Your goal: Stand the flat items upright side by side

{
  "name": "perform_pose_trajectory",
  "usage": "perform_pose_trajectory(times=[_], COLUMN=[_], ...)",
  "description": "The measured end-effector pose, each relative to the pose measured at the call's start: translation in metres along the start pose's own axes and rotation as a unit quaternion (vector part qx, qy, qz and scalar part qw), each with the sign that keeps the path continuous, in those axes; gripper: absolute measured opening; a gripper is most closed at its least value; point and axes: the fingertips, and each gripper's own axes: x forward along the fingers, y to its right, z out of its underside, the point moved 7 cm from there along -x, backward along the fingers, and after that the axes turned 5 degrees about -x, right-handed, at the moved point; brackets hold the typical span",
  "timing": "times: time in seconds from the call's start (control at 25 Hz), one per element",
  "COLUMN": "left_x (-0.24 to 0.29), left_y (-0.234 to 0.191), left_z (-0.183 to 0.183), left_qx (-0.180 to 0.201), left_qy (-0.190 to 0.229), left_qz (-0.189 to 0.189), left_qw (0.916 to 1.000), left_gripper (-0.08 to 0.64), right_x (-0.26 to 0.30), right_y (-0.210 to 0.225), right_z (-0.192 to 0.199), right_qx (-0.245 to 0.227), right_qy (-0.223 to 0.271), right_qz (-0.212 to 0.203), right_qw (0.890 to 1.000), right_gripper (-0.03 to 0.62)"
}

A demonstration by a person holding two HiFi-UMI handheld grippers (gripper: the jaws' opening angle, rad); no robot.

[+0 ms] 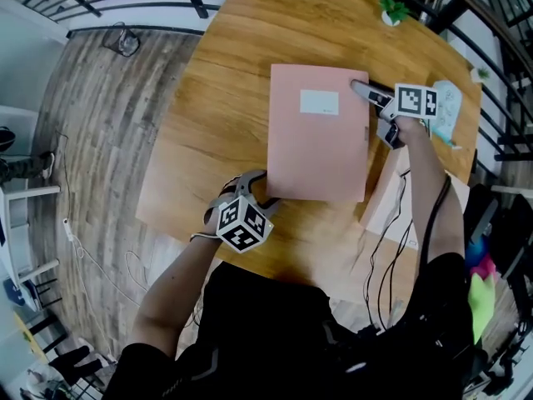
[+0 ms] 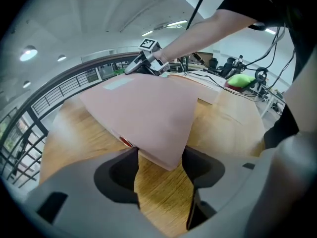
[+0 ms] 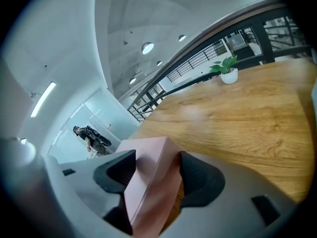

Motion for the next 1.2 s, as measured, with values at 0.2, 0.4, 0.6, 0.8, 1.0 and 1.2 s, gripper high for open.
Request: perform_pose_trajectory(times=[0.2,0.4,0.6,0.8,1.0,1.2], left_x=[-0.004,-0.009,-0.006,-0.003,0.003,0.009], left_y=[-0.004,-0.013,-0.014,-0.015,-0.016,-0.014], left_z=[0.001,0.005,0.003,0.005,0.006,0.006], left_qx=[0.028,0.074,0.128,0.174,0.205,0.230], left_qy=[-0.009,-0.015,-0.023,-0.035,-0.028,-0.009], left_qz=[-0.003,-0.018,-0.023,-0.026,-0.023,-0.029], left_qw=[0.9996,0.9970,0.9912,0.9837,0.9782,0.9726], left_gripper=[0.288,0.288,0.291,0.293,0.293,0.293], right_x=[-0.032,-0.078,-0.121,-0.156,-0.177,-0.190], right_y=[-0.032,-0.070,-0.110,-0.156,-0.200,-0.251], right_z=[-0.012,-0.010,-0.005,0.008,0.018,0.034], right_qx=[-0.033,-0.071,-0.099,-0.135,-0.184,-0.244], right_qy=[0.046,0.095,0.140,0.176,0.194,0.211], right_qz=[0.016,0.048,0.076,0.106,0.144,0.191], right_qw=[0.998,0.992,0.982,0.969,0.953,0.927], right_gripper=[0.264,0.249,0.235,0.215,0.204,0.193])
